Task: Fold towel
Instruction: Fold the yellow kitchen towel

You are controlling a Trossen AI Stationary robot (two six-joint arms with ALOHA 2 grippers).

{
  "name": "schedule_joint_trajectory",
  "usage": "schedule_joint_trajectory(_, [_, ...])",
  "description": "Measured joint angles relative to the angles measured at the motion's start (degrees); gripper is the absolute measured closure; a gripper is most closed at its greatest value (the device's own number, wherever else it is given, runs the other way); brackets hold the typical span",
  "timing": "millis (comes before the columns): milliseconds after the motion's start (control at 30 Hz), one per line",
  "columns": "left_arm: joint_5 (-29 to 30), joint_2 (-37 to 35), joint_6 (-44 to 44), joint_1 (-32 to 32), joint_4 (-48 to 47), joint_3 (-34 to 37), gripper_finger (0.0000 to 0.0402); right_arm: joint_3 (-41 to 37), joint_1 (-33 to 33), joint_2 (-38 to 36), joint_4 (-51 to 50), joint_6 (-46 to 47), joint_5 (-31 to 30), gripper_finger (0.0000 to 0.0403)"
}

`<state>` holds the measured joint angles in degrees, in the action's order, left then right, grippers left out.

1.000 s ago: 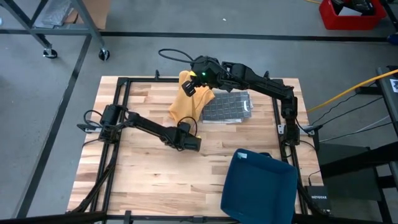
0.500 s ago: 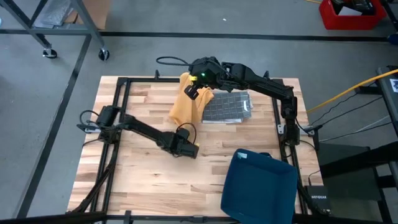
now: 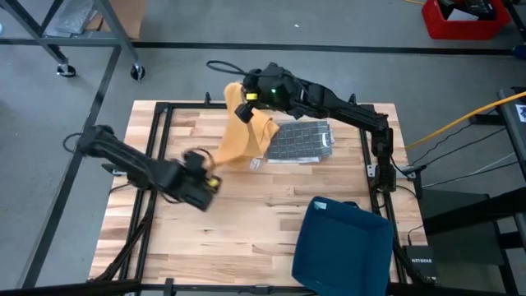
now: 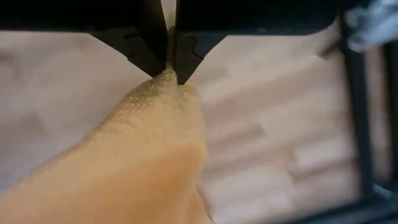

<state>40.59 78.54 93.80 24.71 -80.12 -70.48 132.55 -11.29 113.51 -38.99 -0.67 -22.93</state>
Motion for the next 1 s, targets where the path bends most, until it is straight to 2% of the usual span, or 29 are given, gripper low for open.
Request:
schedule_joint_trajectory(100, [6.3, -6.4, 3.3, -0.6, -7.0, 0.0, 0.0401, 0.0, -0.1, 0.0, 7.6, -4.2, 0.0, 0.0388])
schedule_joint_trajectory(200, [13.7, -12.0, 3.3, -2.6, -9.7, 0.0, 0.0401, 0.0, -0.6, 0.0, 15.4, -7.7, 0.0, 0.0388])
schedule_joint_trajectory(333, [21.2, -18.2, -2.5, -6.3, -9.0, 0.0, 0.0401, 0.1, -1.9, 0.0, 21.6, -11.0, 0.0, 0.0389])
schedule_joint_trajectory(467, [24.5, -22.8, -7.3, -9.3, -8.8, 0.0, 0.0401, 0.5, -3.6, -0.3, 21.9, -11.6, 1.2, 0.0389])
schedule_joint_trajectory(567, [26.7, -25.3, -10.8, -11.0, -8.8, 0.0, 0.0401, 1.3, -5.2, -0.3, 22.0, -10.2, 5.3, 0.0389])
schedule_joint_trajectory(767, [33.2, -29.7, -18.1, -14.5, -6.8, -0.1, 0.0401, 2.4, -9.1, -0.3, 25.8, -1.7, 14.0, 0.0389])
schedule_joint_trajectory(1000, [49.2, -34.3, -31.8, -18.6, 3.9, -0.1, 0.0401, 2.3, -14.1, -0.3, 35.8, 4.5, 18.9, 0.0389])
